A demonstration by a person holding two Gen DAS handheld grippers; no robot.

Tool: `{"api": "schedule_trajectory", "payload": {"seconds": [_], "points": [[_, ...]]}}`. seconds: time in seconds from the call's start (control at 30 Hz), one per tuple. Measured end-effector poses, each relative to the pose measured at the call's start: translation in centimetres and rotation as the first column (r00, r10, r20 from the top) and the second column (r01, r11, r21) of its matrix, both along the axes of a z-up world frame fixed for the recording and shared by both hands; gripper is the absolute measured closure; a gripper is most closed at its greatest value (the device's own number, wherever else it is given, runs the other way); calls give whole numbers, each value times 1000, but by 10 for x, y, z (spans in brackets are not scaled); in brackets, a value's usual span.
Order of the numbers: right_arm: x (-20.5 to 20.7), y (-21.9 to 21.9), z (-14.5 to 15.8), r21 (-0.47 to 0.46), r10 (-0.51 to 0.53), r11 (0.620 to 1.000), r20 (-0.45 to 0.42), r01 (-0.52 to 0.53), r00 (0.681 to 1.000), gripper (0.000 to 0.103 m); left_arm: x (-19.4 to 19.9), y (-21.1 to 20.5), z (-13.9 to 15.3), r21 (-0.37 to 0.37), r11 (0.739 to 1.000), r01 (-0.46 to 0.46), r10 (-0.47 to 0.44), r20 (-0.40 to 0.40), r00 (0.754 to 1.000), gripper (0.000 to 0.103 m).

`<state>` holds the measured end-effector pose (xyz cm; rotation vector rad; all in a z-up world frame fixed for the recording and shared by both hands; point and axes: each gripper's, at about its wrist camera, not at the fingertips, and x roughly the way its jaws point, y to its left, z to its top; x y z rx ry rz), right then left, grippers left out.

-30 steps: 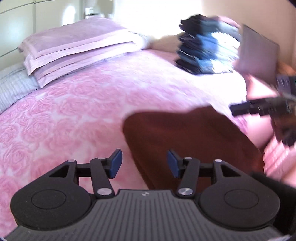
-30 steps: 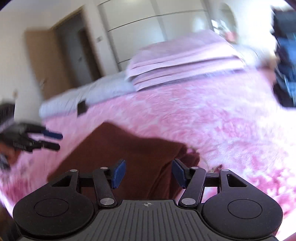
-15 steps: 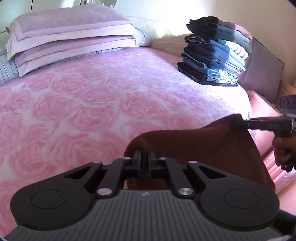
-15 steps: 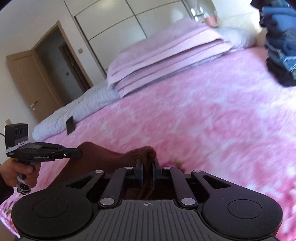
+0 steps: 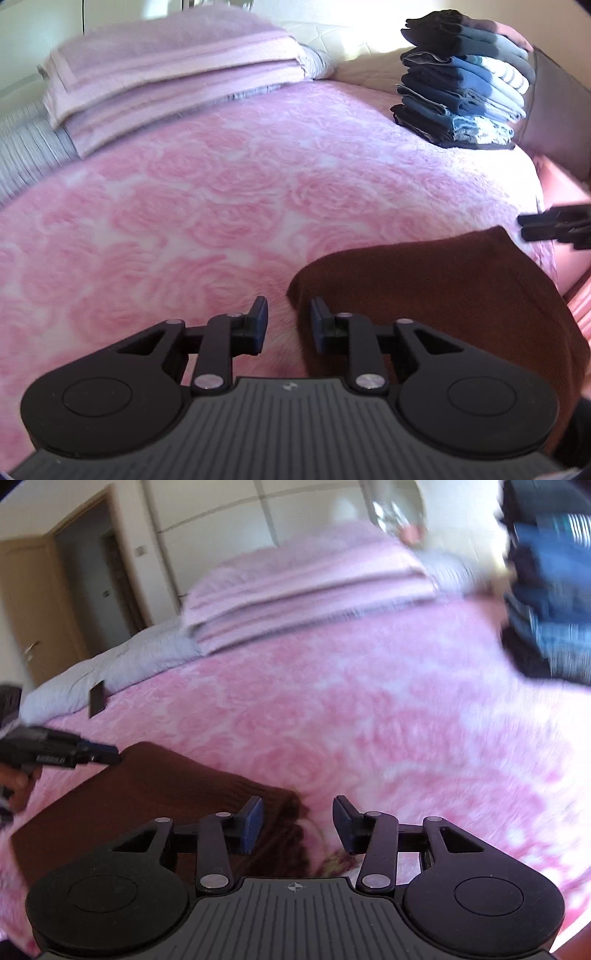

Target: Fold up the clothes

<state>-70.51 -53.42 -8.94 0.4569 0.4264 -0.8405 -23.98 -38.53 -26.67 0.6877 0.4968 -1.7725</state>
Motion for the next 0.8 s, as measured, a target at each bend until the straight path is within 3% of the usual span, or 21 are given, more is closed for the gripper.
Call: {"api": "schedule_trajectory", "payload": {"seconds": [0.2,0.33,0.47,0.57,0.7,0.8], "points": [[28,85,20,-37,215,976,-1,-215,977,57,-23,80,34,-55,992,114,-112,42,993,82],[49,118,-3,9,275,961,-23,-275,961,57,-49,116,12,0,978,207,-206,86,975,80],[61,121,-35,78,288,956,-103,-281,952,57,-54,115,-32,64,981,185,-192,133,972,78],[62,119,-22,82,290,956,-102,-283,951,57,-48,111,-27,58,985,163,-168,89,982,78],[57,103,2,6,245,970,-69,-245,967,57,-37,97,0,-8,988,157,-157,63,986,78],[66,77,-1,-7,213,977,-99,-215,972,57,-33,68,5,-32,989,146,-144,75,987,79]]}}
